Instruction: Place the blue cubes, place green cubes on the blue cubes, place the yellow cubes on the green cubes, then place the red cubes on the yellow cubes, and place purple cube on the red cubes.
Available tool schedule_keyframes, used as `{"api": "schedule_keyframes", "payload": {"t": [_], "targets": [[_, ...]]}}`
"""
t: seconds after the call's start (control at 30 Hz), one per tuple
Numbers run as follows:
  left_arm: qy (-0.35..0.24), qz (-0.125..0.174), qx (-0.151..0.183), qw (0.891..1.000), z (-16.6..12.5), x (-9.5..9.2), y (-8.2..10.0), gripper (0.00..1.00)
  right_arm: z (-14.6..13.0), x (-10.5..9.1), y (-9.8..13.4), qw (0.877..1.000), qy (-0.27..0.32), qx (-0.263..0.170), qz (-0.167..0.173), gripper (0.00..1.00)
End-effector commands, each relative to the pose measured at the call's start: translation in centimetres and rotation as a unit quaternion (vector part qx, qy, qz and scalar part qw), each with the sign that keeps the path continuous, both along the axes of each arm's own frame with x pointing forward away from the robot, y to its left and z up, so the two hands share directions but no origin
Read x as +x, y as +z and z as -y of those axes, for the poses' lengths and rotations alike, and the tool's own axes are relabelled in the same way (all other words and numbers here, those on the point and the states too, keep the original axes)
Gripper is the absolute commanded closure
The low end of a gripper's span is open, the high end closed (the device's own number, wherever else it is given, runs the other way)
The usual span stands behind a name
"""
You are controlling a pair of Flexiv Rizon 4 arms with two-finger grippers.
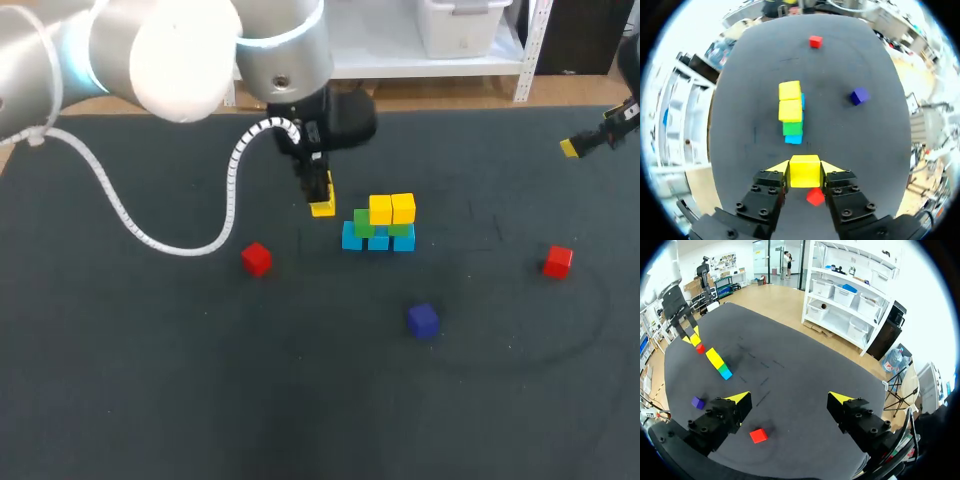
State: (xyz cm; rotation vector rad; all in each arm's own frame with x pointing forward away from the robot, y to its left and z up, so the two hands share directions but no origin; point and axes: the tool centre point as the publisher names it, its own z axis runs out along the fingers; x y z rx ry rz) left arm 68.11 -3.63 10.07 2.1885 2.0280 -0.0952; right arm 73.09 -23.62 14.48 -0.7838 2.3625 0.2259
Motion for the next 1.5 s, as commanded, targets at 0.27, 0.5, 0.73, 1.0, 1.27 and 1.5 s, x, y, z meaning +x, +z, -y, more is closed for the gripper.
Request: {"api": "schedule_keyframes", "payload": {"t": [0.27,0.5,0.73,1.0,1.27,1.5], "targets": [[-0.025,-0.010,0.016,1.000,2.4,1.4,-0.8,1.00,0.0,-0.1,0.1,1.000,0.000,0.000,0.000,0.00],[0.001,-0.012,0.028,1.000,3.4,2.2,-1.4,1.00,0.0,-0.1,0.1,1.000,0.000,0.000,0.000,0.00],[0.033,-0.029,0.023,0.999,3.8,2.5,-1.7,1.00,0.0,-0.1,0.1,1.000,0.000,0.000,0.000,0.00],[0.034,-0.037,0.024,0.998,4.3,2.2,-2.1,1.00,0.0,-0.1,0.1,1.000,0.000,0.000,0.000,0.00],[0.027,-0.032,0.031,0.999,4.9,2.0,-2.5,1.00,0.0,-0.1,0.1,1.000,0.000,0.000,0.000,0.00],[0.024,-0.034,0.034,0.999,5.3,2.0,-2.6,1.00,0.0,-0.1,0.1,1.000,0.000,0.000,0.000,0.00]]}}
